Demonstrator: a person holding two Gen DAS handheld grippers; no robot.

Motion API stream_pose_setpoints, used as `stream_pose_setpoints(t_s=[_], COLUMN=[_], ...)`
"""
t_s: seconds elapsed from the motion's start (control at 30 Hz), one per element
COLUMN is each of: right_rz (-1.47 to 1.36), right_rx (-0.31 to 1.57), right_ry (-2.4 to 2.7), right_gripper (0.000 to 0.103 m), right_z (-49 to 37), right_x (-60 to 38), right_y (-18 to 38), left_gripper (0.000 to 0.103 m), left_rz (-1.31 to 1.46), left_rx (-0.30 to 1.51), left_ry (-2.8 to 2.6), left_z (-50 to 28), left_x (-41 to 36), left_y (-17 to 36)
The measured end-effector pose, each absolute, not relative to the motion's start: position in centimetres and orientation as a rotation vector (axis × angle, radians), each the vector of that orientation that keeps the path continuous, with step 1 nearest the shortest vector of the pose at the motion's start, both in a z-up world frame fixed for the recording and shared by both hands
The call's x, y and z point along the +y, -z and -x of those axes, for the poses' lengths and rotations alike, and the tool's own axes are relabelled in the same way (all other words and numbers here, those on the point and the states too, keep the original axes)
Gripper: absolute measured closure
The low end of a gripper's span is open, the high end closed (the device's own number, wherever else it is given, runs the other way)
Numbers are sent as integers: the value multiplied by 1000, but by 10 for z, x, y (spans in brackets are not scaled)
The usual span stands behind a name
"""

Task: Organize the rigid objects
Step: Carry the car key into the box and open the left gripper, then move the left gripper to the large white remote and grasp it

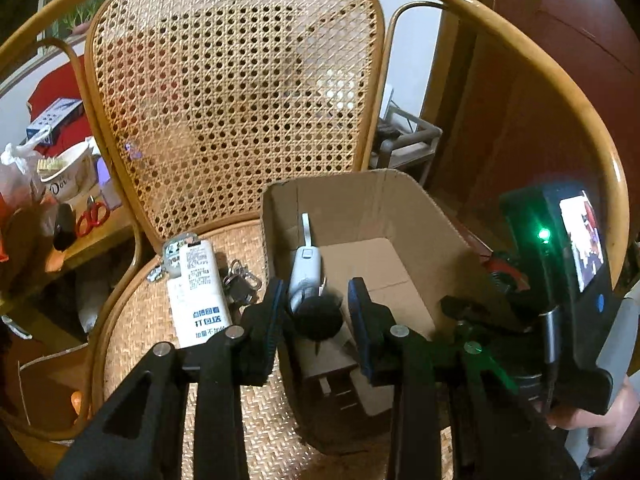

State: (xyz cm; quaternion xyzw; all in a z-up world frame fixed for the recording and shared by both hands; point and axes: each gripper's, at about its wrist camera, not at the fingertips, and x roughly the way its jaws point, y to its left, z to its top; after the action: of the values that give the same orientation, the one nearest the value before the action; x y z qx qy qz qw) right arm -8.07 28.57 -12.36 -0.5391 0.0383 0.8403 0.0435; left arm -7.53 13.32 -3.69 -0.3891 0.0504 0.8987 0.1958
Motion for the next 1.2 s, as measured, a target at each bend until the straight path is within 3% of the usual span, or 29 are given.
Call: stream_pose_setpoints(t_s=[0.07, 0.1, 0.13, 0.3, 0.73, 1.2], right_rz=[1648, 1649, 1649, 1649, 1649, 1648], right_rx=[114, 112, 110, 107, 106, 110], right_ry=[-2566, -2568, -2568, -2570, -2569, -2567], right_gripper=[98, 98, 98, 98, 98, 98], right_z=[82, 81, 81, 81, 81, 81], right_x=[284, 285, 285, 284, 284, 284], right_y=[123, 123, 123, 123, 123, 123], left_gripper=[43, 22, 12, 2, 1, 1], left_rz=[1099, 1089, 1068, 1000, 1154, 1293], left_rx=[152, 143, 127, 80, -76, -126], left_ry=[-2547, -2562, -2579, -2642, -2760, -2620], left_z=[78, 78, 77, 79, 141, 180], left_x=[130, 127, 124, 101, 27, 25], left_y=[35, 34, 31, 16, 43, 105])
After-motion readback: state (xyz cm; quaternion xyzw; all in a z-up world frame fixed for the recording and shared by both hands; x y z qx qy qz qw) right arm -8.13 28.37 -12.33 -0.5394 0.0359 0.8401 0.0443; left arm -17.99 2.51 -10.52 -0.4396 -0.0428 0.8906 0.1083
